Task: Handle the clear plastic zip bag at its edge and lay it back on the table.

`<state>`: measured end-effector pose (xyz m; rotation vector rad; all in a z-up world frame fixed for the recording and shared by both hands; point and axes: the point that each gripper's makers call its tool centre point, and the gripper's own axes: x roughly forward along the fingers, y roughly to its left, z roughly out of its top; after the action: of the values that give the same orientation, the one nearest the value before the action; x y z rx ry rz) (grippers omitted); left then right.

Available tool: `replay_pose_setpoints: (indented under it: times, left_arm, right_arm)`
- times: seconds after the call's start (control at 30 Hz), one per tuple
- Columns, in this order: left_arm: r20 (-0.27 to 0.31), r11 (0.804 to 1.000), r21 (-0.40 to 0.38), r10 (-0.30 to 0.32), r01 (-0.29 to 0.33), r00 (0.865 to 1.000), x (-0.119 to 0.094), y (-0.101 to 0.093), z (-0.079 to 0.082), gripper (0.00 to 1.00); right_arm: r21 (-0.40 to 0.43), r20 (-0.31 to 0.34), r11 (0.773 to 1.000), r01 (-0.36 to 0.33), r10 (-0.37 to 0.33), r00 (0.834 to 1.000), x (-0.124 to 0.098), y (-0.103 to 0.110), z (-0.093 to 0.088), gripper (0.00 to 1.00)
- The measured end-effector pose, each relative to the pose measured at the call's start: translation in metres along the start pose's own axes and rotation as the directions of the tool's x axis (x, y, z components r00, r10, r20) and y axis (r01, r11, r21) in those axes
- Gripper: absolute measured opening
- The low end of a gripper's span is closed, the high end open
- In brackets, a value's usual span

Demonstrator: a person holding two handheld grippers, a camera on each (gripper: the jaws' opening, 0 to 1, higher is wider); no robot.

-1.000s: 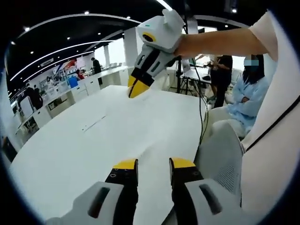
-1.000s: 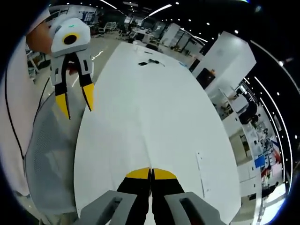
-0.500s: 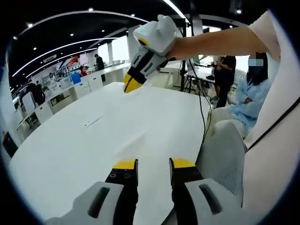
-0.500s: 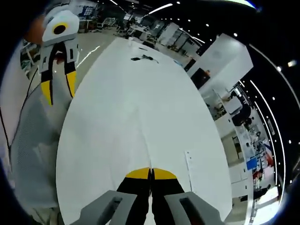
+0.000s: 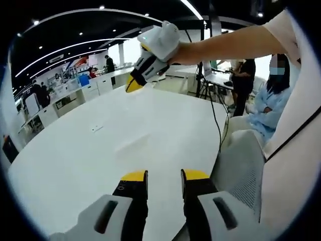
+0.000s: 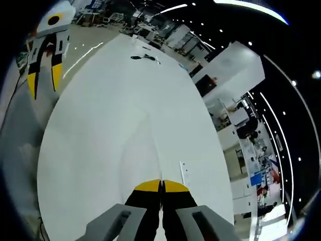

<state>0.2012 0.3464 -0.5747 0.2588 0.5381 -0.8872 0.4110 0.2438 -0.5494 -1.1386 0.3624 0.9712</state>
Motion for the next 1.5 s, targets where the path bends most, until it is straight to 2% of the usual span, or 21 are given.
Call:
replay_pose_setpoints:
  times: [0.33, 0.47, 0.8, 1.1, 1.5]
  left_arm:
    - [-0.006, 1.0, -0.022, 0.009, -0.009, 1.0, 0.003, 0.007, -0.003, 0.28]
    - [-0.006, 1.0, -0.026, 0.008, -0.008, 1.0, 0.005, 0.009, -0.003, 0.28]
    - [-0.013, 0.999, -0.033, 0.002, -0.002, 1.0, 0.007, 0.01, -0.005, 0.28]
    - [-0.017, 0.999, -0.044, -0.003, 0.002, 1.0, 0.008, 0.01, -0.008, 0.27]
    - [-0.028, 0.999, -0.049, -0.005, 0.003, 1.0, 0.007, 0.009, -0.013, 0.27]
  right_arm:
    - [-0.078, 0.0, 0.994, 0.082, -0.082, 0.997, 0.015, -0.016, 0.0, 0.0]
    - [-0.152, -0.006, 0.982, 0.11, -0.112, 0.994, 0.018, -0.013, 0.001, 0.0]
    - [-0.213, -0.012, 0.974, 0.071, -0.076, 0.997, 0.035, 0.038, -0.007, 0.0]
    - [-0.225, -0.004, 0.974, 0.034, -0.035, 0.999, 0.039, 0.083, -0.012, 0.0]
    - [-0.269, 0.012, 0.963, 0.021, -0.018, 1.0, 0.048, 0.116, -0.012, 0.0]
